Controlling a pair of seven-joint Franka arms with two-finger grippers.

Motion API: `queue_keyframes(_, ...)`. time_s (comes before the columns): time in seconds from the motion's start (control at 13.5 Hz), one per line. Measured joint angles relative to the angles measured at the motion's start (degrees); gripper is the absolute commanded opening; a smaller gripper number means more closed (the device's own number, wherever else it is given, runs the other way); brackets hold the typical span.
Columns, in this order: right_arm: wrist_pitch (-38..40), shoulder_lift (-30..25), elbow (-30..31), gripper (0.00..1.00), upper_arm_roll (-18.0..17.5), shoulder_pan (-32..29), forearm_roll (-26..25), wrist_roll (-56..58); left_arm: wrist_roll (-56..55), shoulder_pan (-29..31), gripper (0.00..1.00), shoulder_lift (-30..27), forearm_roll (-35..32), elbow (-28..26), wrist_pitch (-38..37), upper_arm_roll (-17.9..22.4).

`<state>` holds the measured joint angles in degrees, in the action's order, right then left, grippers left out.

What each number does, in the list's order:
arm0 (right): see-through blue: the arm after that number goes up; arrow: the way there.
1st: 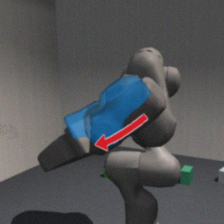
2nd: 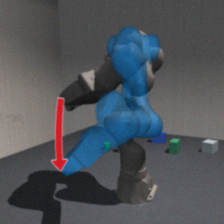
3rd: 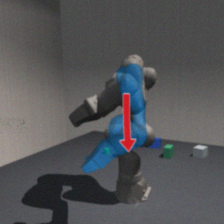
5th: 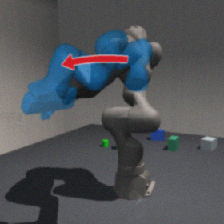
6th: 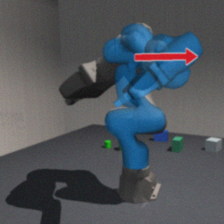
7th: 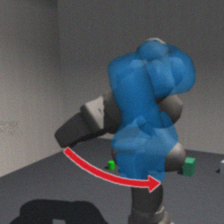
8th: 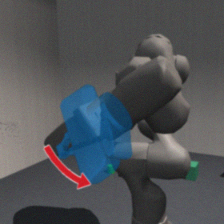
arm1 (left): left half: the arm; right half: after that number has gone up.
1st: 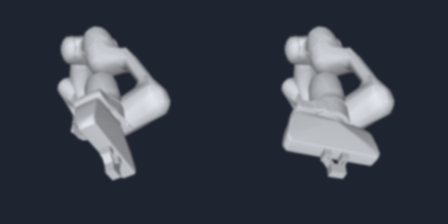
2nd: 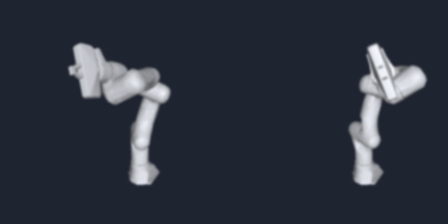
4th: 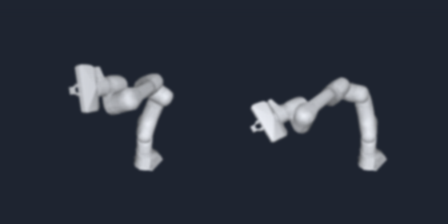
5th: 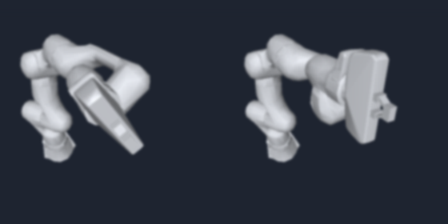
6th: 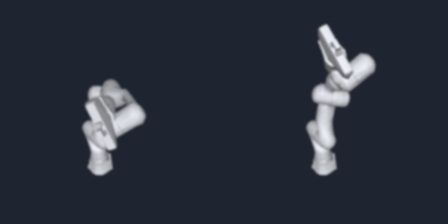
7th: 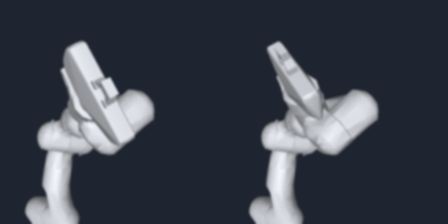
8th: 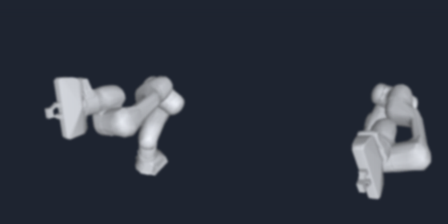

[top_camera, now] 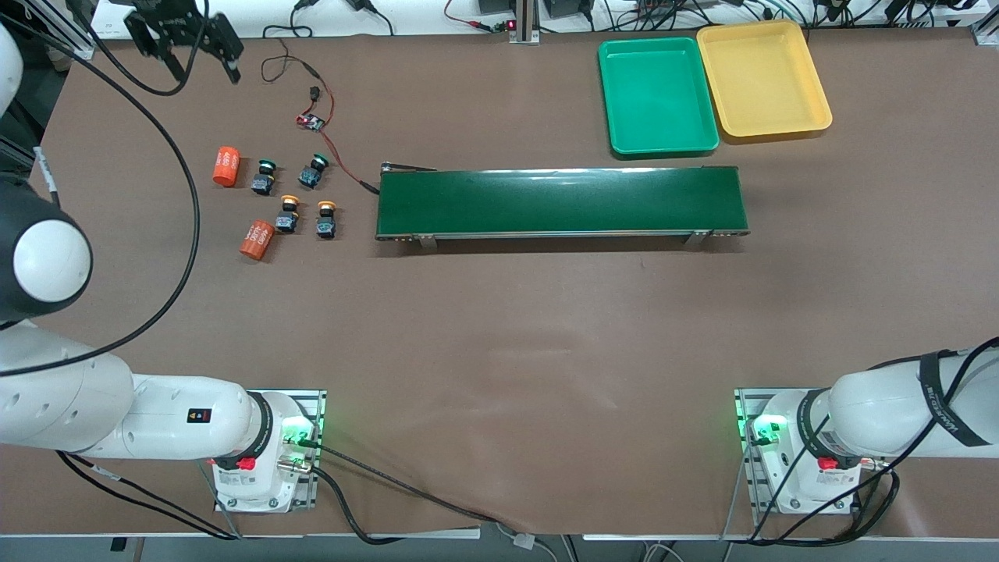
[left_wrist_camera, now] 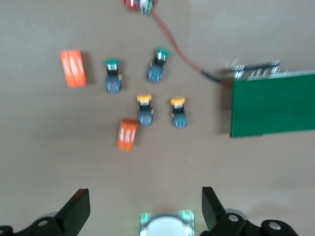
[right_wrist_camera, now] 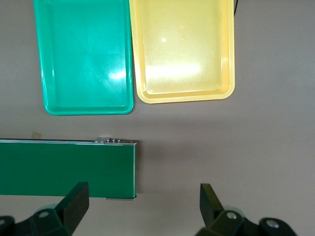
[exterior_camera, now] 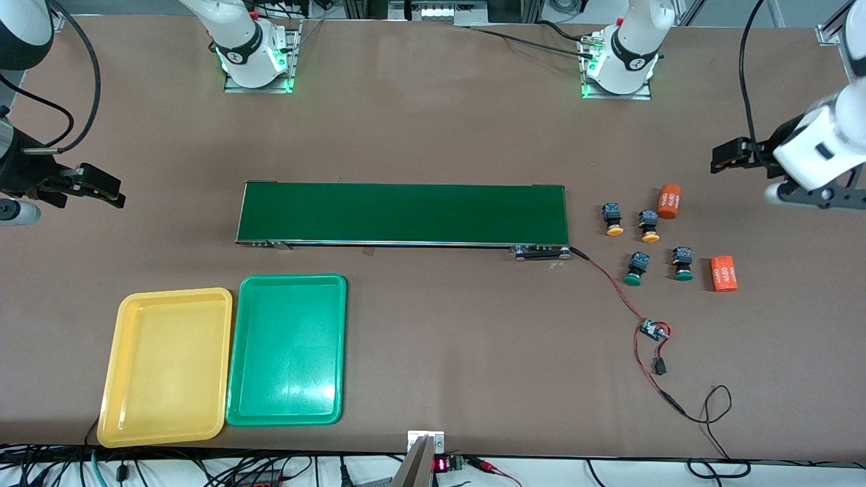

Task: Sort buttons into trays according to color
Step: 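Reach the left gripper down and grasp the orange capacitor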

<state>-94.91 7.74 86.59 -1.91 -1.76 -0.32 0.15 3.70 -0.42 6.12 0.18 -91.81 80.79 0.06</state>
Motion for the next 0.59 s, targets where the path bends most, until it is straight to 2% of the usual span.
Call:
queue_keyframes(0.22,0.0,0.0,0.0,1.0,0.0,0.0,0.0,0.0,0.0,0.8,1.0,3.5,-0.8,0.0,-4.1,0.0)
queue_keyframes(0.37,0.0,0.0,0.0,1.0,0.0,0.0,0.0,0.0,0.1,1.3,1.0,6.8,-5.0,-0.2,-4.4,0.0)
queue_keyframes(0.52,0.0,0.0,0.0,1.0,0.0,0.0,0.0,0.0,1.4,3.0,1.0,8.9,-6.2,-2.2,-1.5,0.0)
queue_keyframes(0.59,0.0,0.0,0.0,1.0,0.0,0.0,0.0,0.0,3.6,4.2,1.0,8.8,-6.2,-4.8,1.8,0.0)
